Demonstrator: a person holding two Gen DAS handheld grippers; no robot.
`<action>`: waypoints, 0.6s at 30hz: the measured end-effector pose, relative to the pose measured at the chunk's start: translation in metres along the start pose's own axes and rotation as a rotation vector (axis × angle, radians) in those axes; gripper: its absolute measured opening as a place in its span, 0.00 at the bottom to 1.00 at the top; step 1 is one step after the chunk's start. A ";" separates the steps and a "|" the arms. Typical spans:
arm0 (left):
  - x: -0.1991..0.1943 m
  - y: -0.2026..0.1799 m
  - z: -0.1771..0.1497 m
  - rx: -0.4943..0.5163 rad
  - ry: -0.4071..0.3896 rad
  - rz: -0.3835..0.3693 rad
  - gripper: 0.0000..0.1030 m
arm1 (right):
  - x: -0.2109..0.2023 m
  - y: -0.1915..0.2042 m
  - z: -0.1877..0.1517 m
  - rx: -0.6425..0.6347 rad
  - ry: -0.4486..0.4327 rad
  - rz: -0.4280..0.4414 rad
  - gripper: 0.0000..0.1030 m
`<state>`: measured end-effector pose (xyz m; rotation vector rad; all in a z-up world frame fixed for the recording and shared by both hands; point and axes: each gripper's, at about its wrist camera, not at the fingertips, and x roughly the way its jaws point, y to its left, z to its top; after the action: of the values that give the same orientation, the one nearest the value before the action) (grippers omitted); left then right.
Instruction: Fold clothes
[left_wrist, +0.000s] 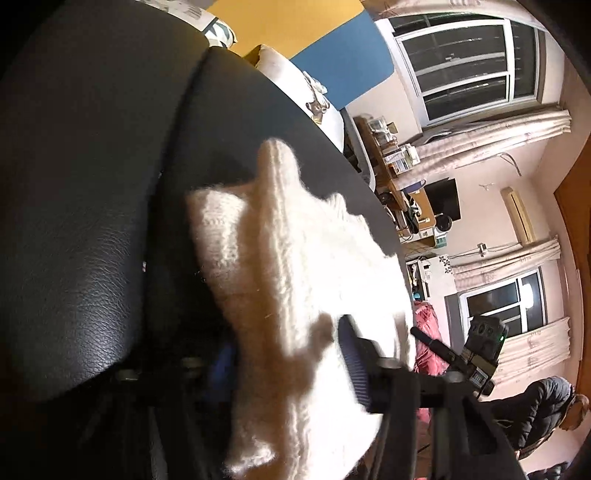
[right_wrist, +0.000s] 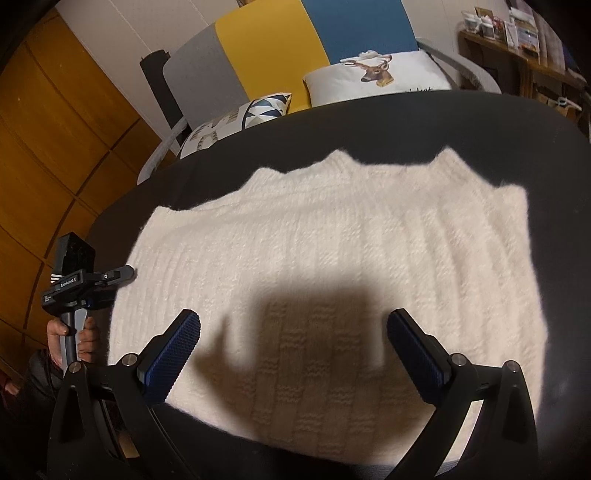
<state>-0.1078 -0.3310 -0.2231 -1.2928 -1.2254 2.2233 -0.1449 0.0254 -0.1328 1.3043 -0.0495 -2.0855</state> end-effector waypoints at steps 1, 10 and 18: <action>0.000 0.000 -0.001 -0.001 -0.006 -0.004 0.16 | -0.002 -0.002 0.002 -0.015 0.001 -0.017 1.00; -0.024 -0.026 -0.001 -0.003 -0.144 -0.177 0.14 | -0.013 -0.027 0.009 -0.231 0.041 -0.128 1.00; -0.039 -0.022 0.004 -0.068 -0.220 -0.282 0.14 | 0.007 -0.050 0.003 -0.274 0.178 -0.012 1.00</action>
<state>-0.0931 -0.3435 -0.1828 -0.8497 -1.4718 2.1738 -0.1753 0.0596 -0.1553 1.3147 0.3111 -1.8985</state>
